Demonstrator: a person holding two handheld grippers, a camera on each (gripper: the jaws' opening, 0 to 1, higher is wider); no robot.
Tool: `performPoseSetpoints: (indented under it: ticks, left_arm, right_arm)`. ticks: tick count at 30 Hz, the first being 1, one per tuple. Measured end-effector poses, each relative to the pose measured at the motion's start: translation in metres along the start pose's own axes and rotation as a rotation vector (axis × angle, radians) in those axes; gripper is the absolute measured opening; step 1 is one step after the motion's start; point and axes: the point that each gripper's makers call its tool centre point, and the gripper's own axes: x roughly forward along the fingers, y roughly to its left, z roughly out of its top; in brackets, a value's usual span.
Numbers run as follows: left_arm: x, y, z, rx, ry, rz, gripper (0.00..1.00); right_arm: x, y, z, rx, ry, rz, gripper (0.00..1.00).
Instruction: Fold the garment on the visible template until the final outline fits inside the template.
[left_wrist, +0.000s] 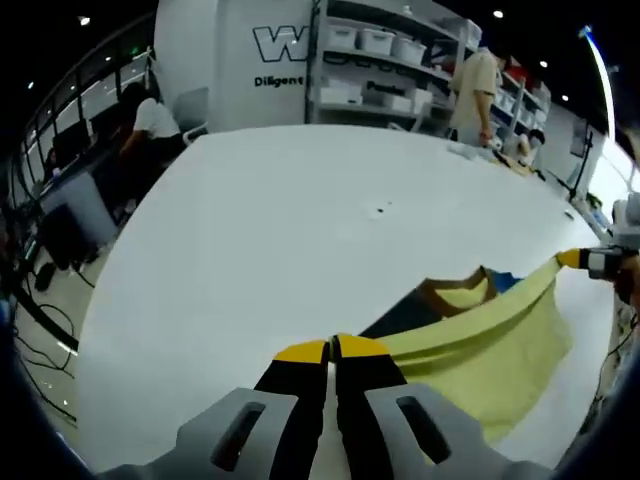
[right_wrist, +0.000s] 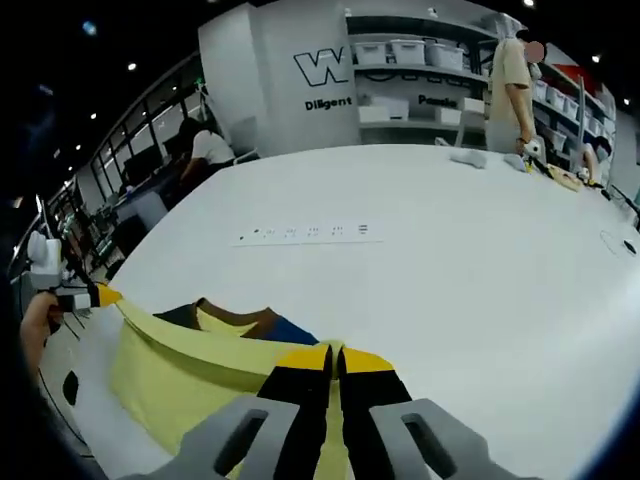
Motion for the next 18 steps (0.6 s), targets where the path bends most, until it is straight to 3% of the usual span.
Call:
performPoseSetpoints:
  ticks: [18]
  left_arm:
    - [0.027,0.004,-0.021,-0.044,0.031,0.0,0.02]
  right_arm:
    - [0.041,-0.013,-0.025,-0.077,0.064,-0.024,0.0]
